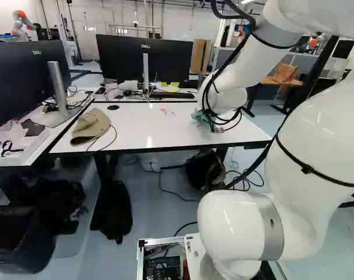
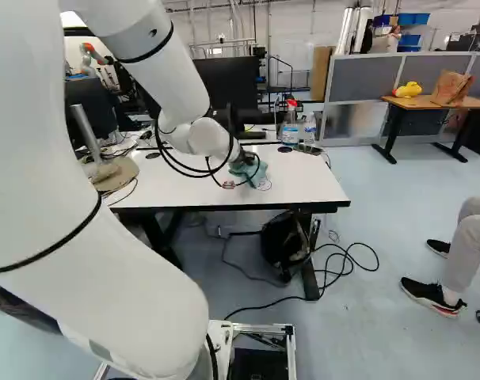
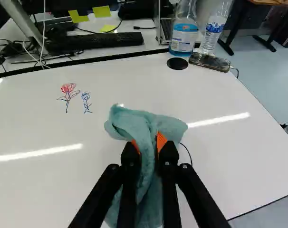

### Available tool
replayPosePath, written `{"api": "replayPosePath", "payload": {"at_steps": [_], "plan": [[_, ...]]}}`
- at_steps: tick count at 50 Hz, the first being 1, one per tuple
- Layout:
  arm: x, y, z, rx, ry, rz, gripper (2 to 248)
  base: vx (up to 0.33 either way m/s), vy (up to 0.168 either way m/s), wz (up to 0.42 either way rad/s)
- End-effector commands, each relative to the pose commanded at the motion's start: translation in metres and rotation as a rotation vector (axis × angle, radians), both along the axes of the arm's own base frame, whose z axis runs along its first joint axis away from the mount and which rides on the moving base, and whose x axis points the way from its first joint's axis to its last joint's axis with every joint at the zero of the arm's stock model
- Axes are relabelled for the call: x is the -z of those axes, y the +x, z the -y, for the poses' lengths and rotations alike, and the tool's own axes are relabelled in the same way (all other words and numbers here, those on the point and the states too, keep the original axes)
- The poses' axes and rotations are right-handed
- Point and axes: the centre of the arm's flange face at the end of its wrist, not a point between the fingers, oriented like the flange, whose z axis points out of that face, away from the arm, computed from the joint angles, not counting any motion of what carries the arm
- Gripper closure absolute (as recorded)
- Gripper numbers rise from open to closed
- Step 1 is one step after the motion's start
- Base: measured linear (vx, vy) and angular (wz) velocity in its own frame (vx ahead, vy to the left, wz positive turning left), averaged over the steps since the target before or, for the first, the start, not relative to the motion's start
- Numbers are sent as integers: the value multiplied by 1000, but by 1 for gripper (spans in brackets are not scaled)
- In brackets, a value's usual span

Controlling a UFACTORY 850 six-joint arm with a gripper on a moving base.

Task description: Clean the table with the green towel

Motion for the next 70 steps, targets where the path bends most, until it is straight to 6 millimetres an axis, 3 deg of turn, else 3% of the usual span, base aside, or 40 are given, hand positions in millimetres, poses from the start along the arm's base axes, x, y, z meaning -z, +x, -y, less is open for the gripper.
{"api": "replayPosePath", "payload": {"at_steps": [70], "plan": [[16, -10, 28, 70, 55, -248, 195, 0, 0, 0]]}}
